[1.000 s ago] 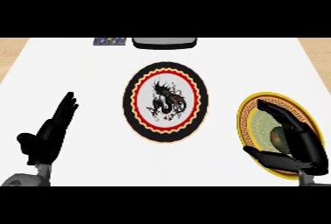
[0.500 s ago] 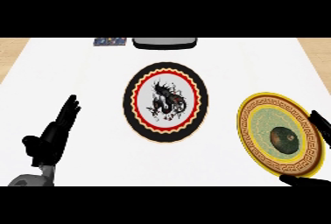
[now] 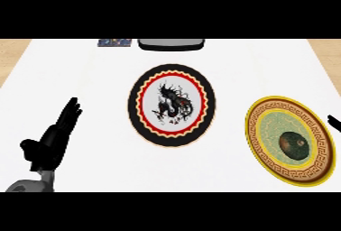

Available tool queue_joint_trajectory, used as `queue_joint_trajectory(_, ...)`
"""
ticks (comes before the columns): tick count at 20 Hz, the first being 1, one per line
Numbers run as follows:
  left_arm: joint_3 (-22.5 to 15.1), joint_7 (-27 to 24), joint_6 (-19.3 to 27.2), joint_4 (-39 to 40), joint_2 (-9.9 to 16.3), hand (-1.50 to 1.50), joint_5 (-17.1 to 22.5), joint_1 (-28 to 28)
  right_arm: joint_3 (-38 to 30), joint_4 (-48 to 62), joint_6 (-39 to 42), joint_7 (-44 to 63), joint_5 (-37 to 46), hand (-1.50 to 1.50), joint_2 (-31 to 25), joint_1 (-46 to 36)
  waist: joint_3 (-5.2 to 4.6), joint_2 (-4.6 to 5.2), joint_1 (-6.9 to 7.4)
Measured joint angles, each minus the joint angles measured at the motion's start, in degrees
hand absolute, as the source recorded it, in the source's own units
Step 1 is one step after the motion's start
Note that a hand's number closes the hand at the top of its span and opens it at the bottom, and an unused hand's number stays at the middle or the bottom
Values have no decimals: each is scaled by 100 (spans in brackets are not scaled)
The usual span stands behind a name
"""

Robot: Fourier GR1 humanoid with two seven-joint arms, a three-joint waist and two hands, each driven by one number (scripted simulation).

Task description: Pick the squash from the plate and place it in the plate

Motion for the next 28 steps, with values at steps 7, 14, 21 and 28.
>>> queue_joint_trajectory(7, 42, 101, -2, -93, -169, 0, -172, 3, 103, 7, 518, 804, 445, -150, -96, -180, 6, 0, 7)
queue_joint_trajectory(14, 241, -49, -188, 96, -252, 0, -305, -12, 279, 322, 783, 1329, 1152, -150, 23, -595, 7, 3, 24)
queue_joint_trajectory(21, 485, -29, -398, 189, -333, 0, -456, -67, 426, 851, 988, 1379, 1781, -150, 361, -1008, 9, 2, 16)
queue_joint_trajectory(28, 708, 45, -585, 228, -476, 0, -615, -130, 436, 1491, 807, 1216, 2474, -150, 727, -1361, 8, 2, 13)
